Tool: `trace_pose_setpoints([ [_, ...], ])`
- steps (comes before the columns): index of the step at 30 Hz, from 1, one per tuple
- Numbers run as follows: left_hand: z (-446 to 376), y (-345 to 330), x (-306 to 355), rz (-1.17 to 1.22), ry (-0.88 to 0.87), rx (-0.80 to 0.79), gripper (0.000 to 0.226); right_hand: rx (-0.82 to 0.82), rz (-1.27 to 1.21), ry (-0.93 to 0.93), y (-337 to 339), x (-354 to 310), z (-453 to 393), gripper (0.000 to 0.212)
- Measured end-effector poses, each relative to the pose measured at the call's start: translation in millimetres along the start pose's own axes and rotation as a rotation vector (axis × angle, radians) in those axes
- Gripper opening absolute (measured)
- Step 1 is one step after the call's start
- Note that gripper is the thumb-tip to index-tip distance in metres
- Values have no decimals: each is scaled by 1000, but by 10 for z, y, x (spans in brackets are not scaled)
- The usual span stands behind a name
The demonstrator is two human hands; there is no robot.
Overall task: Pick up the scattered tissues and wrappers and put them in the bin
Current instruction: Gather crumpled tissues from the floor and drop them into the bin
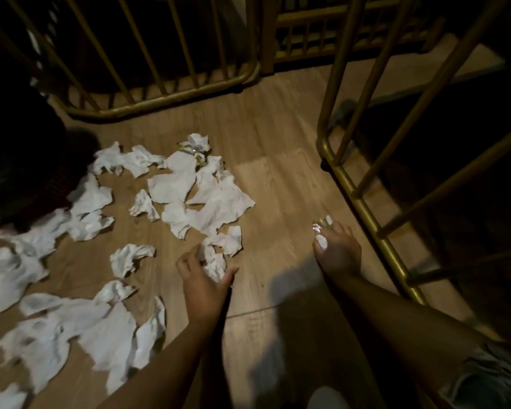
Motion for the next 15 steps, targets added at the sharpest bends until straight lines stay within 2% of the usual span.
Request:
trace_pose_setpoints([
  [2, 61, 25, -41, 56, 51, 67, 83, -54, -81, 44, -71, -130, 8, 9],
  [3, 90, 41, -64, 92, 74, 99, 75, -76, -120, 54, -91, -236, 16, 10],
  [5, 136, 67, -127, 142, 142, 137, 59, -114, -270, 63, -95, -502, 26, 24],
  [8, 182, 135, -190, 220, 233, 153, 47, -273, -515, 83, -98, -1025, 22, 42],
  [12, 218, 277, -238, 294, 229, 181, 27, -370, -473, 543, -330, -1702, 125, 50],
  [15, 240, 360, -337, 335, 238, 194, 26, -519, -310, 695, -551, -1859, 286, 54],
])
Point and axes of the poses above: each hand's wrist, its own z-axis away from the middle knuckle, its own y-axis out of the back of the hand, x = y × z, the point moved 4 cm from there along -z, towards the middle knuckle, and after that the axes turned 9 degrees about x, right-handed, at the moved point
